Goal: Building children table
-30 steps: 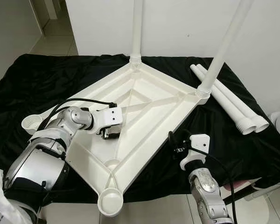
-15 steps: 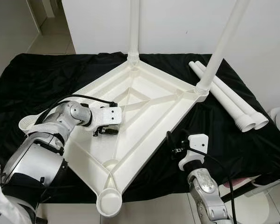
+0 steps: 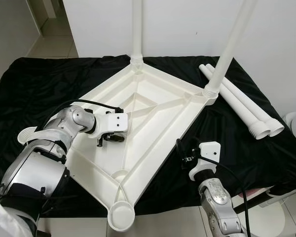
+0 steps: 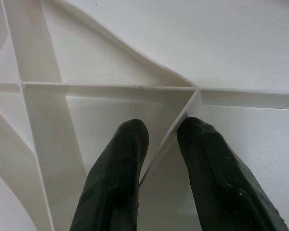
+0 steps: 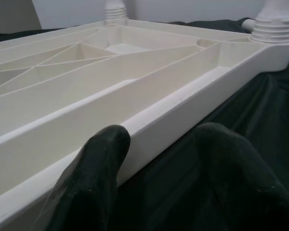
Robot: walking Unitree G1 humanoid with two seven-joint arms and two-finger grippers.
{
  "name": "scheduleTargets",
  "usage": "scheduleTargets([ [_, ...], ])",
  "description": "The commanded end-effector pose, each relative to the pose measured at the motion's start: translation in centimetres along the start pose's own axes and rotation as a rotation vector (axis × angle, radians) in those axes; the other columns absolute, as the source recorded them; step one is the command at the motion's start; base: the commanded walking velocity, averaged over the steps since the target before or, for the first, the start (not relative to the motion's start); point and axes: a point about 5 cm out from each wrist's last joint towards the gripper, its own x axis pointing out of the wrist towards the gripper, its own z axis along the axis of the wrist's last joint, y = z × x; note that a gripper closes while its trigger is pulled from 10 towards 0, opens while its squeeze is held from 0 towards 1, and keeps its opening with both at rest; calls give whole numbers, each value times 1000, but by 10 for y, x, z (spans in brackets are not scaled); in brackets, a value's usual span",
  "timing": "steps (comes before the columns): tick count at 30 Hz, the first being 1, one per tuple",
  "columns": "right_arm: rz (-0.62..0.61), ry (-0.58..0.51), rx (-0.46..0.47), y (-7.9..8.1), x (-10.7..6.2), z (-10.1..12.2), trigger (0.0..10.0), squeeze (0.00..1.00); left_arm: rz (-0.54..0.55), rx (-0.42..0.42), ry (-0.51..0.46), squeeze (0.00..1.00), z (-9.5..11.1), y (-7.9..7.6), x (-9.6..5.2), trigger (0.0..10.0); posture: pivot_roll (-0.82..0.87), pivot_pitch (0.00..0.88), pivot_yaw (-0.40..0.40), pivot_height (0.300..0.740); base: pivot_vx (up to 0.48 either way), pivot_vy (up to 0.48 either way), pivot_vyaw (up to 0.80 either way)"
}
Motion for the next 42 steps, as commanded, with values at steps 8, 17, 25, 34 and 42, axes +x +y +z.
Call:
scheduleTargets([
  [8, 44, 93, 9, 9, -4, -17, 10000, 0, -96, -223, -32, 0, -23, -25, 4, 0, -47, 122, -8, 740, 0, 0, 0],
  [17, 37, 93, 11, 9, -4, -17, 10000, 0, -107, -206, -64, 0, -19, -21, 1, 0, -58, 108, 3, 740, 0, 0, 0],
  [25, -12, 22, 44, 4, 0, -8, 10000, 0, 3, -193, -225, 0, 1, -10, 1, 5725, -53, 100, 0, 740, 0, 0, 0],
  [34, -78, -76, 70, -12, 14, 12, 10000, 0, -8, -180, -388, 1000, 22, -17, 8, 10000, -26, 98, -33, 740, 0, 0, 0],
  [42, -211, -56, 9, -41, 30, 16, 10000, 0, 145, -282, -606, 0, 51, -3, -2, 10000, -14, 92, -47, 740, 0, 0, 0],
])
